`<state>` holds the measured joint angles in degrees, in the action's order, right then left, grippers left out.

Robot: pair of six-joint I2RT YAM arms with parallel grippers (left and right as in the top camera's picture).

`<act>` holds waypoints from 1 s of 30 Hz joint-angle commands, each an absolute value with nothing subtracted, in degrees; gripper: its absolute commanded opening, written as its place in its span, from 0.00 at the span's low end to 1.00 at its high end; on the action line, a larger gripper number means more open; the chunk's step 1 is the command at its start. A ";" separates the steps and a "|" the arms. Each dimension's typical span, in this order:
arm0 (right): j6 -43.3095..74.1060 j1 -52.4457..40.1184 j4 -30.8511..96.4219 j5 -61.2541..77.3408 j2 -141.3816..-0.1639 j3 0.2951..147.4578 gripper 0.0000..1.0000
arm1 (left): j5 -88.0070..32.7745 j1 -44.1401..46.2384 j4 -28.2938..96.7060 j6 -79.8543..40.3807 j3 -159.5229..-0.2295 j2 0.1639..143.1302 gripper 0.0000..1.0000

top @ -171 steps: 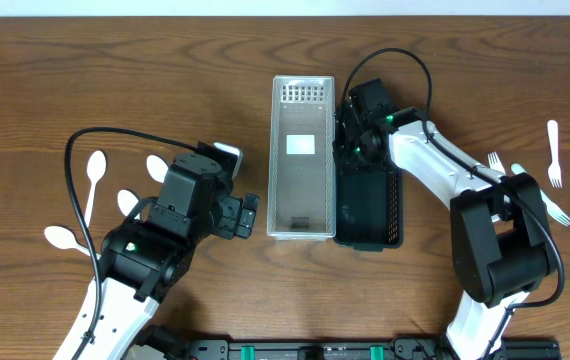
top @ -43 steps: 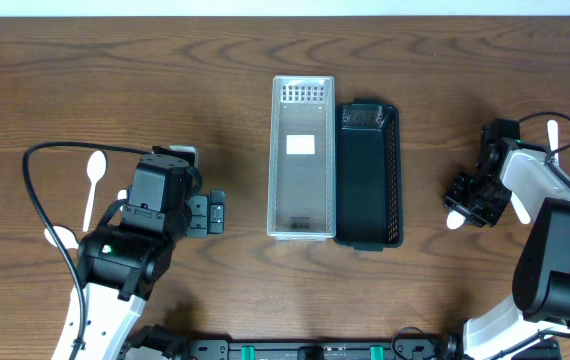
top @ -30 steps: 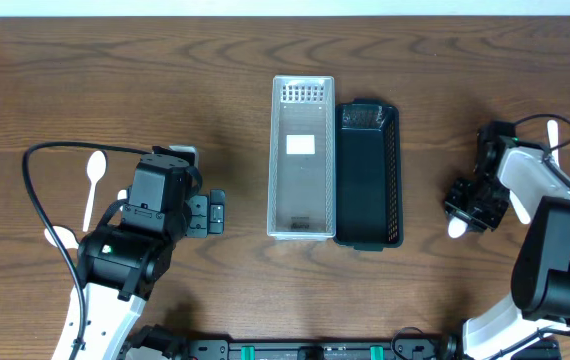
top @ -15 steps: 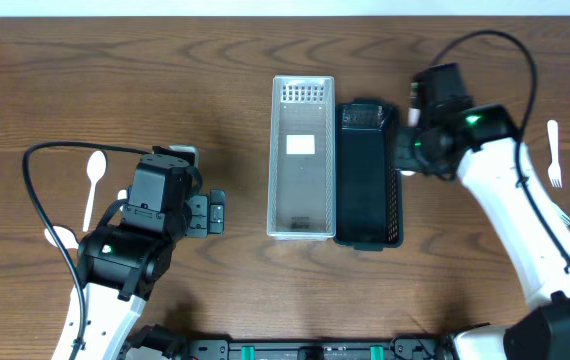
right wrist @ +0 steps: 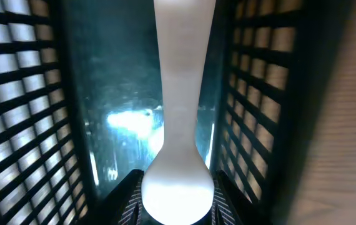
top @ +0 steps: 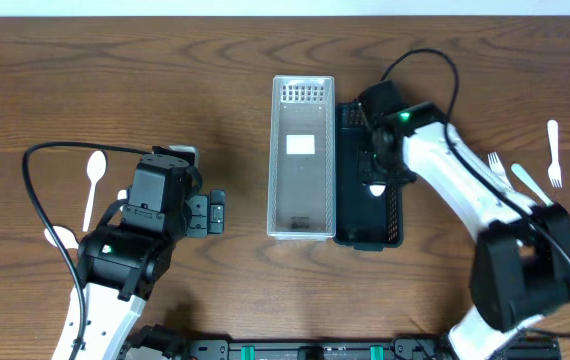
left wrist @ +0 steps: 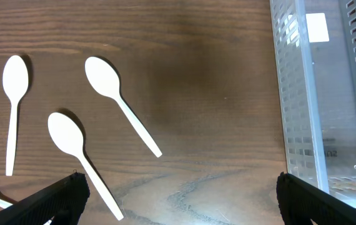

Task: Pack container
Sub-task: 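Carry the spoon into the black basket and release it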

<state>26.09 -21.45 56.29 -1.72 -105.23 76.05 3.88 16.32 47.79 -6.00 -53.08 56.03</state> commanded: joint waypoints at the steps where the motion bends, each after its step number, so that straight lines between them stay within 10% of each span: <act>1: 25.15 -21.82 55.75 -1.04 -106.08 75.81 0.07 | 4.75 16.03 47.97 -6.33 -54.35 55.70 0.98; 9: 21.65 -21.82 55.13 0.03 -105.62 77.17 0.46 | 4.75 16.03 47.94 -6.33 -54.35 55.70 0.98; 21: 17.50 -18.87 70.04 -4.19 -104.33 100.18 0.55 | 4.75 16.03 47.97 -6.31 -54.35 55.70 0.98; 30: 0.69 -1.91 74.81 -3.07 -103.35 109.30 0.99 | 4.75 16.03 47.97 -6.31 -54.35 55.70 0.98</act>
<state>11.81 -7.11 74.02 -3.53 -103.85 108.73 3.88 16.27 47.79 -6.00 -53.17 56.03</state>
